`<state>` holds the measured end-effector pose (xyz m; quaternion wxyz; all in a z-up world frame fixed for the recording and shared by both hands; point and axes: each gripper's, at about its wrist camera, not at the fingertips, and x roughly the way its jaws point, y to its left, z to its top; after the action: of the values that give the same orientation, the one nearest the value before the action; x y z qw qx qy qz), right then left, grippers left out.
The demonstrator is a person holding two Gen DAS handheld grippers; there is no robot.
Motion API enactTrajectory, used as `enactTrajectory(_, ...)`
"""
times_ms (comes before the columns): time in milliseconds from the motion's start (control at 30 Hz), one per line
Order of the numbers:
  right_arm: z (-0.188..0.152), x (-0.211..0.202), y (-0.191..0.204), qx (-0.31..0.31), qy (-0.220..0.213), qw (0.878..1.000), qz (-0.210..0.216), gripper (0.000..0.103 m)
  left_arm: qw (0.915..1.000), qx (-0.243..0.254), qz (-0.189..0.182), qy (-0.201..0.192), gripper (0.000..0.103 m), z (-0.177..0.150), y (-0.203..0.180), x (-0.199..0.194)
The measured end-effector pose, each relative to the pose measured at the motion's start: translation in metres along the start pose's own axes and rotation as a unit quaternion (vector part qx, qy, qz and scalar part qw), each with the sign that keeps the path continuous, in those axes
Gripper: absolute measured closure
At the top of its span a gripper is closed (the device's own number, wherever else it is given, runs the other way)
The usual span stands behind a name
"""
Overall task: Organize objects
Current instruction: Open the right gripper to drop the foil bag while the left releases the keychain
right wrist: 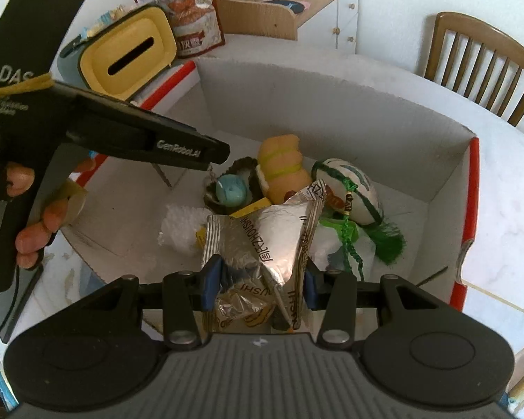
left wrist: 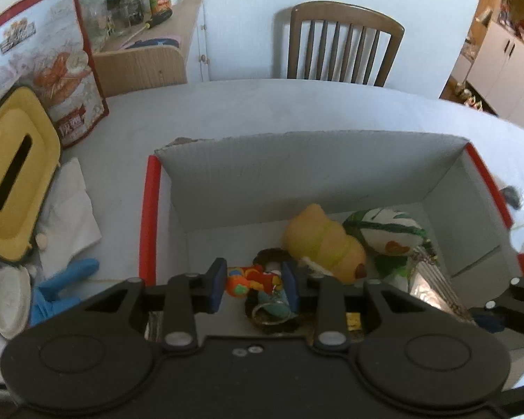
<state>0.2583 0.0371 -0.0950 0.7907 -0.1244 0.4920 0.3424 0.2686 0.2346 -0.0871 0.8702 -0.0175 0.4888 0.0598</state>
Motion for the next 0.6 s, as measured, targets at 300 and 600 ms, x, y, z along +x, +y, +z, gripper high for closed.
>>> enactTrajectory(300, -0.002, 0.006, -0.001, 0.006, 0.007, 1.0, 0.002, 0.057, 0.9989, 0.046, 0.001, 0.007, 0.07, -0.006, -0.02, 0.009)
enactTrajectory(600, -0.005, 0.006, -0.001, 0.012, 0.01, 1.0, -0.001, 0.055, 0.998, 0.053, 0.006, 0.036, 0.071, -0.008, -0.025, 0.017)
